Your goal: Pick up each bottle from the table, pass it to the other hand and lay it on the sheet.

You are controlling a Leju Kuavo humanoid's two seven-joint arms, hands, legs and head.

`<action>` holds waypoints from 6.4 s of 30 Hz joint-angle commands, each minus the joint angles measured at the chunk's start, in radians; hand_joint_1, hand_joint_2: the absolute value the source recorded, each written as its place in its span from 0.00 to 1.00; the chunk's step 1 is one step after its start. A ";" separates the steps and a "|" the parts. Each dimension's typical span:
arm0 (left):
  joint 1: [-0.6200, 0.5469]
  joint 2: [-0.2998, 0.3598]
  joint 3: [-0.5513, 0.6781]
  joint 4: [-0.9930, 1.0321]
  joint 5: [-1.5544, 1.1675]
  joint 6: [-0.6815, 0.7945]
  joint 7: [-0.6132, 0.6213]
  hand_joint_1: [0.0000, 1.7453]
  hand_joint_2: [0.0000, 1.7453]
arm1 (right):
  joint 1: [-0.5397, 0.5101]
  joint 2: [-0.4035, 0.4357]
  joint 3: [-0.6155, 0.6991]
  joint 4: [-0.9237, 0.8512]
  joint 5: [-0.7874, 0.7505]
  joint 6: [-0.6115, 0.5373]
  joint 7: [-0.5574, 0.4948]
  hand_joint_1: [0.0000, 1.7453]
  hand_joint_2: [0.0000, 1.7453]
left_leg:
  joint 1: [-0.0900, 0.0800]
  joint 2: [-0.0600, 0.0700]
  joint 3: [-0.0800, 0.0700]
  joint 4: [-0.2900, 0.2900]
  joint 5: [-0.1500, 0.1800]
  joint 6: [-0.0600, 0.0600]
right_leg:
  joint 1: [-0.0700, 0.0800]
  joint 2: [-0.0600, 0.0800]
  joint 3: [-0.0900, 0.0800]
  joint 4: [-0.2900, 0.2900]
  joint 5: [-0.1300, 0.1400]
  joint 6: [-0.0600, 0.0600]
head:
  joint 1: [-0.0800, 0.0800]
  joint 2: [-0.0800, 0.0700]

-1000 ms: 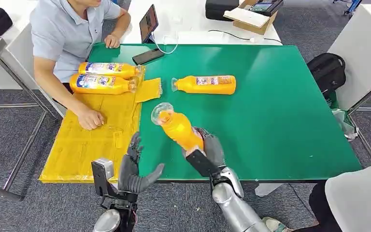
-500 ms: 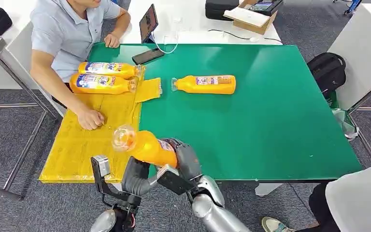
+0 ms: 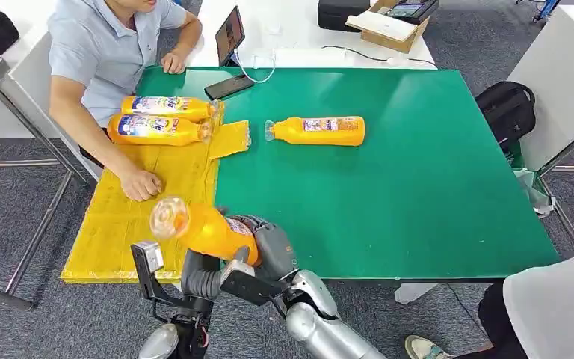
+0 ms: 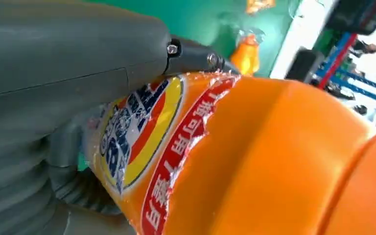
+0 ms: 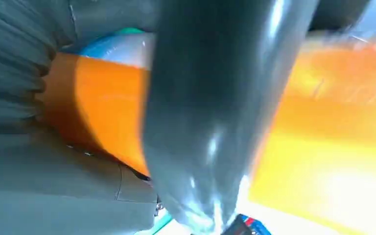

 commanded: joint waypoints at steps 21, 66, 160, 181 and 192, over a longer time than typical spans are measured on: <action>-0.173 -0.006 0.246 0.179 0.117 0.225 0.056 1.00 1.00 | 0.287 -0.011 -0.141 -0.631 -0.058 -0.307 -0.248 0.00 0.00 | 0.001 -0.004 -0.001 0.000 0.000 -0.002 | 0.001 -0.005 0.000 0.000 -0.001 -0.002 | 0.000 0.000; -0.479 0.041 0.437 0.652 -0.815 -0.454 -0.042 0.00 1.00 | 0.235 -0.117 -0.032 -0.428 -0.314 -0.187 -0.248 0.00 0.00 | 0.000 0.001 0.002 -0.002 0.000 -0.001 | 0.000 -0.001 0.002 0.000 0.000 -0.001 | 0.000 0.000; -0.148 -0.007 0.082 0.074 -0.406 0.118 -0.029 0.00 1.00 | -0.218 -0.189 -0.504 0.618 0.639 0.133 0.184 1.00 1.00 | 0.002 0.000 0.014 -0.001 0.001 -0.001 | 0.002 -0.003 0.013 -0.003 0.001 -0.002 | 0.000 0.000; -0.040 0.014 -0.032 0.181 -0.346 0.121 -0.089 0.00 1.00 | 0.244 0.012 -0.379 -0.449 -0.462 -0.031 -0.183 1.00 1.00 | 0.000 -0.002 0.000 0.000 -0.001 -0.001 | 0.000 -0.005 0.001 0.001 -0.002 -0.002 | 0.000 0.000; -0.031 0.048 -0.082 -0.038 -0.267 -0.103 -0.112 0.00 1.00 | 0.137 -0.032 -0.120 -0.107 -0.225 0.059 -0.154 1.00 1.00 | 0.002 0.001 0.001 -0.001 -0.001 -0.002 | 0.002 -0.002 0.001 -0.001 -0.001 -0.003 | 0.000 0.000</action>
